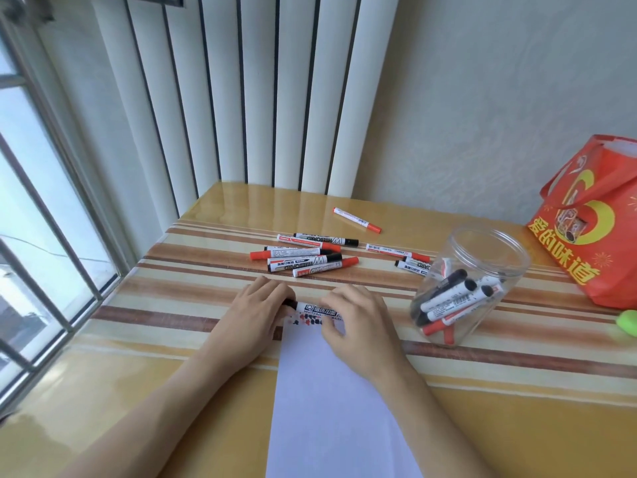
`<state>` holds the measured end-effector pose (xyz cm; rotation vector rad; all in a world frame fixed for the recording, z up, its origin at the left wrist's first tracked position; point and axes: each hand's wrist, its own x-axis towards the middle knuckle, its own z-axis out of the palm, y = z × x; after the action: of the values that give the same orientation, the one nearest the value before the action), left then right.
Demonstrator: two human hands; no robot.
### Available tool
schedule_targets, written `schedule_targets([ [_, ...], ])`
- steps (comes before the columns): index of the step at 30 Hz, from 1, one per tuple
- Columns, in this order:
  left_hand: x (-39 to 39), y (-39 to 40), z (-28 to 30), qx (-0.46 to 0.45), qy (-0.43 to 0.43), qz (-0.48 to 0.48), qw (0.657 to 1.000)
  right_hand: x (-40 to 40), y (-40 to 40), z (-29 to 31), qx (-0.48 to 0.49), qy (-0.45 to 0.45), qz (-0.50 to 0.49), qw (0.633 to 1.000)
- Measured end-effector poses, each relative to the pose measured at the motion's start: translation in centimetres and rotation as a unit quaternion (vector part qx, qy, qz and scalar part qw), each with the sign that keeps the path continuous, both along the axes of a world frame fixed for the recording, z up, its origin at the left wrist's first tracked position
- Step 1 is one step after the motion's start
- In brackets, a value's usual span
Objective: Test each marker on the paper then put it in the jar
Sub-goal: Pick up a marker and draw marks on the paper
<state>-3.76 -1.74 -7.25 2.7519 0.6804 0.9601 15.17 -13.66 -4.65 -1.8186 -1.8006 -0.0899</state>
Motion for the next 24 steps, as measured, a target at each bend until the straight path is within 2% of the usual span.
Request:
schedule_targets([
  [3, 0.0, -0.2, -0.1, -0.001, 0.015, -0.02, 1.0, -2.2, 0.4, -0.1, -0.031, -0.02, 0.015, 0.999],
  [9, -0.1, -0.3, 0.2, 0.006, 0.026, -0.023, 0.999, -3.0, 0.9, -1.3, 0.021, -0.072, 0.011, 0.997],
  [15, -0.4, -0.7, 0.5, 0.016, 0.036, -0.025, 0.999, -3.0, 0.5, -1.1, -0.004, -0.058, 0.04, 0.998],
  [24, -0.6, -0.6, 0.5, 0.005, 0.019, -0.023, 1.0, -2.9, -0.2, 0.0, -0.028, -0.073, 0.029, 0.997],
])
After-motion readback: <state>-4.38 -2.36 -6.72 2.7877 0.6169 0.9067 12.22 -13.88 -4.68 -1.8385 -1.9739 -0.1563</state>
